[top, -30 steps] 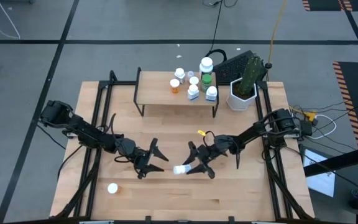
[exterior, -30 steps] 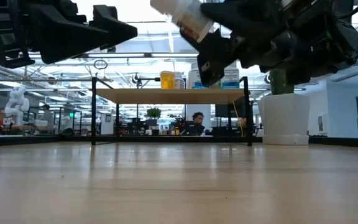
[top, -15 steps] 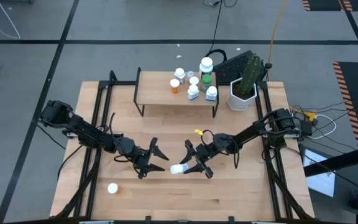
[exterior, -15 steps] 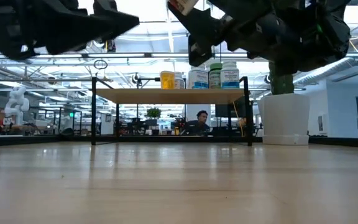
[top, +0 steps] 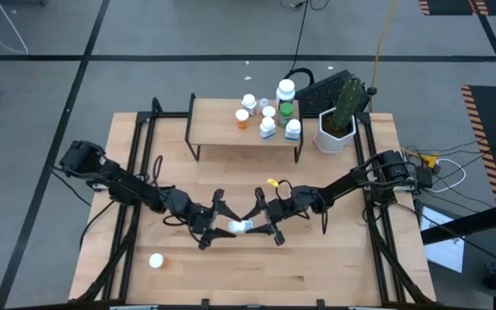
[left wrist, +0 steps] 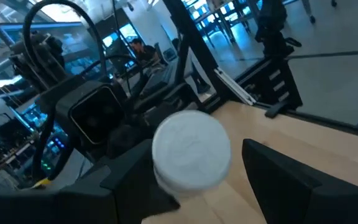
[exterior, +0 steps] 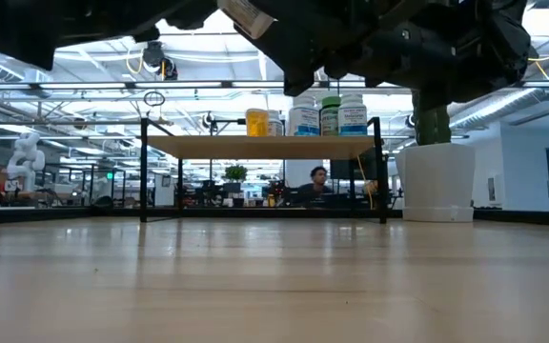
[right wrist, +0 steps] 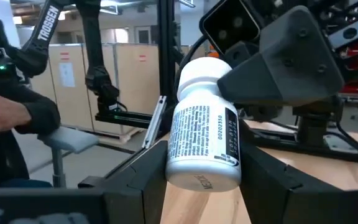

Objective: Pick and place medicine bottles onto shelf by color
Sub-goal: Put the white black pill bottle on the shelf

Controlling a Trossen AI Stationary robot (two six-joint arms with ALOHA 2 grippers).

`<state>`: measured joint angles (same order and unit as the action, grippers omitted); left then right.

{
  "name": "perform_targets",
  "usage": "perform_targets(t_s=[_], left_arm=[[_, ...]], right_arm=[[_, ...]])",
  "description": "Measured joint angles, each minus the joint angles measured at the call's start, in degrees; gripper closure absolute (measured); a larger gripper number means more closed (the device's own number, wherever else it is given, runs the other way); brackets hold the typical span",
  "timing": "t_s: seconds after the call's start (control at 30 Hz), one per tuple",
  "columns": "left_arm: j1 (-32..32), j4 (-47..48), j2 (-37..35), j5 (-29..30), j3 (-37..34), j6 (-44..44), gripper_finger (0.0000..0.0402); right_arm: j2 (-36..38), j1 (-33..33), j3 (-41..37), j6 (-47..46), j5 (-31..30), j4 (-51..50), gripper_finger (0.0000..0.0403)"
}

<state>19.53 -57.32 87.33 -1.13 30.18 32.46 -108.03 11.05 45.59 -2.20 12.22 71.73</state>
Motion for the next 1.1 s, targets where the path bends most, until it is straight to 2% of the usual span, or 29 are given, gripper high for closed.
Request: perform_targets(t_s=[0.23,0.53,0.8,0.97,1.1], left_arm=[[-0.76,0.16,3.27,1.92,2.38,-3.01,0.0159],[-0.65,0.23,3.32,2.06,2.38,-6.33,0.0222],[-0.85,0.42,3.30,3.04,2.38,-9.14,0.0231],[-0.76,3.52,3.06,6.94,2.32,-10.79,0.0232],[-1.01,9.45,2.60,12.63,2.32,-12.91,0.0233]], right_arm=[[0.00,0.36,0.19,0.10,-4.30,-1.05,0.0243],[0.00,0.79,0.19,-0.09,-4.62,-2.33,0.0243],[0.00,0.76,0.17,-2.19,-4.69,-2.30,0.0240],[0.00,0.31,0.17,-3.98,-5.87,-5.83,0.0221],[0.06,0.22,0.21,-2.15,-12.52,-11.62,0.0197]])
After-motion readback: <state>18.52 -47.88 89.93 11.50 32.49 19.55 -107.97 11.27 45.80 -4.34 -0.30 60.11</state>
